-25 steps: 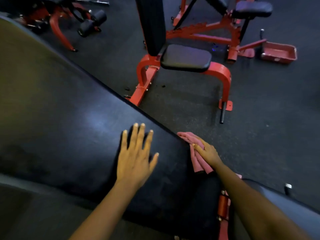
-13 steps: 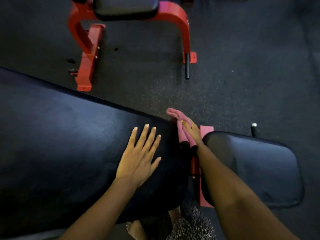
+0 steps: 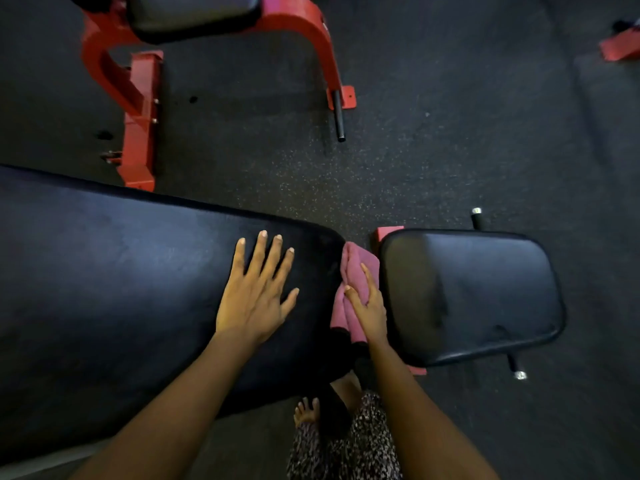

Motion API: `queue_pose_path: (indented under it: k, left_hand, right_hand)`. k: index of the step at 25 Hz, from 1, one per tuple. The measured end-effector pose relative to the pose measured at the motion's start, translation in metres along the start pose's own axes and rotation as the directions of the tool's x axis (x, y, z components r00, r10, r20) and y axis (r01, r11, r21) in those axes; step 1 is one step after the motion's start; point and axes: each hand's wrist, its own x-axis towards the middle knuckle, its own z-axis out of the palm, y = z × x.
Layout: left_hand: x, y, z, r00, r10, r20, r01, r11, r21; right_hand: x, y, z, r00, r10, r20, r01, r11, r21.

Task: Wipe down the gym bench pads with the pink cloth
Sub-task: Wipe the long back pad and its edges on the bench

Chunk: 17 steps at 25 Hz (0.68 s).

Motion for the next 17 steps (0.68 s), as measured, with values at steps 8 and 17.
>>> queue_pose_path:
  k: [8, 17]
  left_hand:
    - [-0.009, -0.001, -0.009, 0.998, 0.06, 0.026, -0.056, 0.99, -0.131]
    - [-0.138, 0.025, -0.006, 0.992, 0.127, -0.022, -0.123, 0.878, -0.462]
  right_hand:
    - [-0.081, 0.031, -0.017, 0.999, -0.023, -0.033, 0.017, 0.981, -0.191]
    - [-0.236, 0.03, -0.12, 0.994, -0.112, -0.001, 0.097, 0.863, -0.496]
